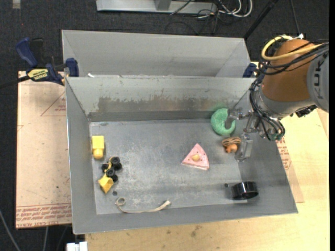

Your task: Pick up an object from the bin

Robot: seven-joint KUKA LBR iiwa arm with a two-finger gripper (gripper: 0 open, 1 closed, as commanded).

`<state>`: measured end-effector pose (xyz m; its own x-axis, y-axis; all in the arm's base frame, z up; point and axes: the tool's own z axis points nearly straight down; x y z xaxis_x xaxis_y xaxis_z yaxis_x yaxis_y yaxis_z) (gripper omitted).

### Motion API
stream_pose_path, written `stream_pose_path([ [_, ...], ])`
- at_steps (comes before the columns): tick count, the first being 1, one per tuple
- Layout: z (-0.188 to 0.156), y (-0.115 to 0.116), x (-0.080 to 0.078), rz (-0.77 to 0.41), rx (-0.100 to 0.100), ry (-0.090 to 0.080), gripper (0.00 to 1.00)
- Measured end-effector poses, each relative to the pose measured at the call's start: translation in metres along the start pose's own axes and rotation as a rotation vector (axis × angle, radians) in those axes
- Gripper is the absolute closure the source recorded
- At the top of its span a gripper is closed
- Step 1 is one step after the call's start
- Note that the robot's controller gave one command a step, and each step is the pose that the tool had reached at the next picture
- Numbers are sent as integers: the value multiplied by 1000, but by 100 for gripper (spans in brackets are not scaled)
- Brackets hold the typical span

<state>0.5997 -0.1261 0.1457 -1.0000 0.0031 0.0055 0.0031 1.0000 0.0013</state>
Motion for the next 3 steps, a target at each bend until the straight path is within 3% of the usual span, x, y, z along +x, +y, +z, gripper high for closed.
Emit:
stream_pose_path([
  [1,-5,1,-2,-3,1,-8,0],
  [2,52,56,-5,-169,4,-13,0],
  [3,49,26,-35,-20,-1,-9,0],
])
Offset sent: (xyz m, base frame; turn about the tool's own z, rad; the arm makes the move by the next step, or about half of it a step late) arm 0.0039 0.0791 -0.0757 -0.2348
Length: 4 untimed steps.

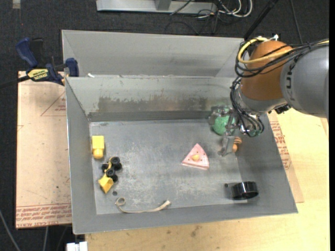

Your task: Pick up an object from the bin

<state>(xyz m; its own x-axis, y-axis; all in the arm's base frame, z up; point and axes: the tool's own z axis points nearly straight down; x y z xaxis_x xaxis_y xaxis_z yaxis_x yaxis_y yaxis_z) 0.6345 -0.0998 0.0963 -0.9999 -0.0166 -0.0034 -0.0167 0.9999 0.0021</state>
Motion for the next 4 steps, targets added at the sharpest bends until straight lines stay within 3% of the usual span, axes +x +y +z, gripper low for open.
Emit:
stream_pose_path([
  [1,-2,27,15,49,2,2,0],
  [2,19,68,17,-182,1,2,0],
  [3,22,71,17,-159,-2,-4,100],
  [4,22,69,17,-159,-2,-4,100],
])
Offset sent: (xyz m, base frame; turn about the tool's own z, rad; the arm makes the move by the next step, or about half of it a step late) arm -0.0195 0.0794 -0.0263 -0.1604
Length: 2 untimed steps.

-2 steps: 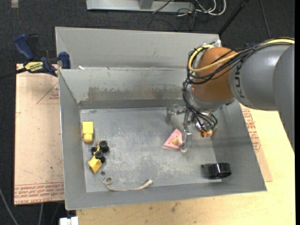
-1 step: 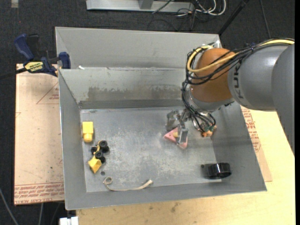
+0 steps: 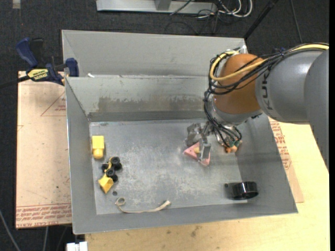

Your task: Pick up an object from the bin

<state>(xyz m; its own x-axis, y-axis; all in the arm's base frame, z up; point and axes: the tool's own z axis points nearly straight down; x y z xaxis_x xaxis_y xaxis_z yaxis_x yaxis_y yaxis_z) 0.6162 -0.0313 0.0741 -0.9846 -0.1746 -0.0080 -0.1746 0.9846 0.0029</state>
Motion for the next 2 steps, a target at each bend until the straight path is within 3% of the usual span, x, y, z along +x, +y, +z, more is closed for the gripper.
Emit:
stream_pose_path([
  [2,-20,0,3,-1,0,10,100],
])
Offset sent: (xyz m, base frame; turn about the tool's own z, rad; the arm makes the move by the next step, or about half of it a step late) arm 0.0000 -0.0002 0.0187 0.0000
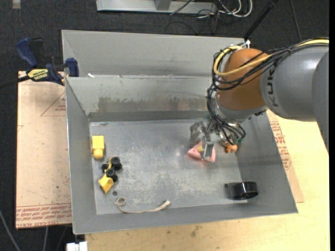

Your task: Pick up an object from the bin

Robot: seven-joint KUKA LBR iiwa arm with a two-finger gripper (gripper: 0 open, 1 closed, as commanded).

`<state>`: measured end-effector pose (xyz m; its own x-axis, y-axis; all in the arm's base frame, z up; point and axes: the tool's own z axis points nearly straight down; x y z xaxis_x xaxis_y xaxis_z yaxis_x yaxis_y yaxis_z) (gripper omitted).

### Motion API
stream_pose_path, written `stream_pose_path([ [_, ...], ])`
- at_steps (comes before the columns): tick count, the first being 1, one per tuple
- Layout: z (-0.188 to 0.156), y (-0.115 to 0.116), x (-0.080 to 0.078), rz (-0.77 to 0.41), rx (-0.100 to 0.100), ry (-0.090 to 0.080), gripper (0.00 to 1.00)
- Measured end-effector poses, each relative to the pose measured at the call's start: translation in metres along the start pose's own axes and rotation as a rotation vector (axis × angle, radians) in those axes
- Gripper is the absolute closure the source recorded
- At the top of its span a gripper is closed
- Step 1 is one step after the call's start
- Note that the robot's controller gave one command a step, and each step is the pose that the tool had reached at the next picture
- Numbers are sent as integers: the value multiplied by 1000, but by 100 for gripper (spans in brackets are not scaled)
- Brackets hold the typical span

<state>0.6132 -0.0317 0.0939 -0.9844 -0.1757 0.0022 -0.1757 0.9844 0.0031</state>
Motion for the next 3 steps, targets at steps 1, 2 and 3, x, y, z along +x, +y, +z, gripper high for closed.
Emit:
stream_pose_path([
  [1,-20,0,0,0,1,0,100],
  [2,-42,0,-1,0,2,-2,100],
  [3,-63,0,-1,-1,3,-4,100],
])
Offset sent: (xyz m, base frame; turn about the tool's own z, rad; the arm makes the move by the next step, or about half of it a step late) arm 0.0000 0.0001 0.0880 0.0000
